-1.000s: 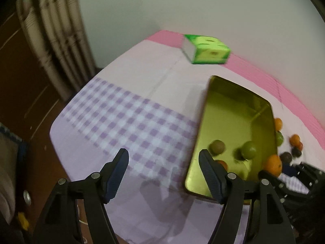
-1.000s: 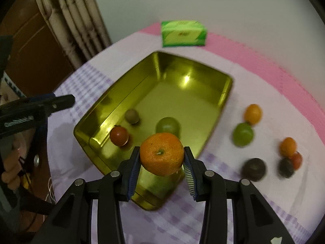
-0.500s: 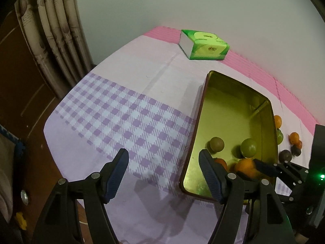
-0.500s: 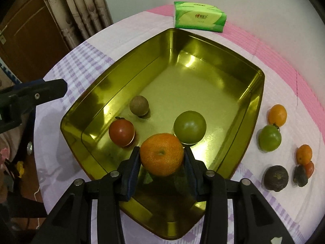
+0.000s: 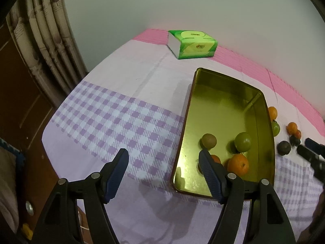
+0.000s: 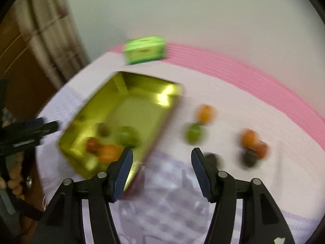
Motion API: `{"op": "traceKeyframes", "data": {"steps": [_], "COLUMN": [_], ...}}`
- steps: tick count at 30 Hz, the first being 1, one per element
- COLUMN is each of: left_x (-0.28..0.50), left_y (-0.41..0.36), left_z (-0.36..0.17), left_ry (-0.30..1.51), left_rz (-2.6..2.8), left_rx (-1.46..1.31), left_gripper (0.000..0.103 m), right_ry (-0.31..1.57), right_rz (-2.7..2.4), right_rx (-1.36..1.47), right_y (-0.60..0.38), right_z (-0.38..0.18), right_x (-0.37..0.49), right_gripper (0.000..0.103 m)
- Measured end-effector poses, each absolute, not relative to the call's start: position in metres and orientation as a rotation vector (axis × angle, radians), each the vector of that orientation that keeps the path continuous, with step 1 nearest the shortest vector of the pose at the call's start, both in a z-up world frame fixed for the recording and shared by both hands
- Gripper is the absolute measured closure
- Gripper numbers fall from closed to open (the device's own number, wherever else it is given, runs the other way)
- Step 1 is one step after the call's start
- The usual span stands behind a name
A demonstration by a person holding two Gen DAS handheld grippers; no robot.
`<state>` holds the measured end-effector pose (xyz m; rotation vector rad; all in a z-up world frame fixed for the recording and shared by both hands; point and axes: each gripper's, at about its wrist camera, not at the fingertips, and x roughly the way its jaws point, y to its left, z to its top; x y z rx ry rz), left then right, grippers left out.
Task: Organize fruits
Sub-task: 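Grasp a dark brown fruit with the right gripper while the left grasps another dark fruit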
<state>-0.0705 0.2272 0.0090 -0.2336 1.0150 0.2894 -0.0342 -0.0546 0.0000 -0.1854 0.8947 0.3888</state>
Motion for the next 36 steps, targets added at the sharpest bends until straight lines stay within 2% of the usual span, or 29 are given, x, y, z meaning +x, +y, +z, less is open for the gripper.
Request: {"op": "traceKeyframes", "data": {"steps": [7, 18, 20, 22, 23, 36], "left_x": [-0.068, -0.065, -0.062, -0.056, -0.054, 0.006], "left_y": [0.225, 0.187, 0.176, 0.161, 0.152, 0.029], "left_z": [0.006, 0.014, 0.015, 0.016, 0.017, 0.011], "left_ry": [1.032, 1.025, 1.034, 1.041, 1.044, 1.051], "left_rz": [0.291, 0.185, 0.159, 0.123, 0.106, -0.163], "left_rx": [-0.226, -0.135, -0.123, -0.105, -0.093, -0.072], "left_gripper": [0.031, 0.031, 0.031, 0.031, 0.031, 0.031], "right_ry": [0.982, 0.989, 0.986, 0.969, 0.961, 0.837], "right_rz": [0.184, 0.142, 0.139, 0.139, 0.157, 0.032], "right_rx": [-0.101, -0.034, -0.035, -0.042, -0.045, -0.018], "right_y": [-0.131, -0.129, -0.129, -0.133, -0.134, -0.218], "right_z": [-0.036, -0.066, -0.068, -0.069, -0.068, -0.072], "right_x": [0.005, 0.04, 0.043, 0.04, 0.038, -0.007], "right_gripper": [0.045, 0.046, 0.048, 0.057, 0.066, 0.067]}}
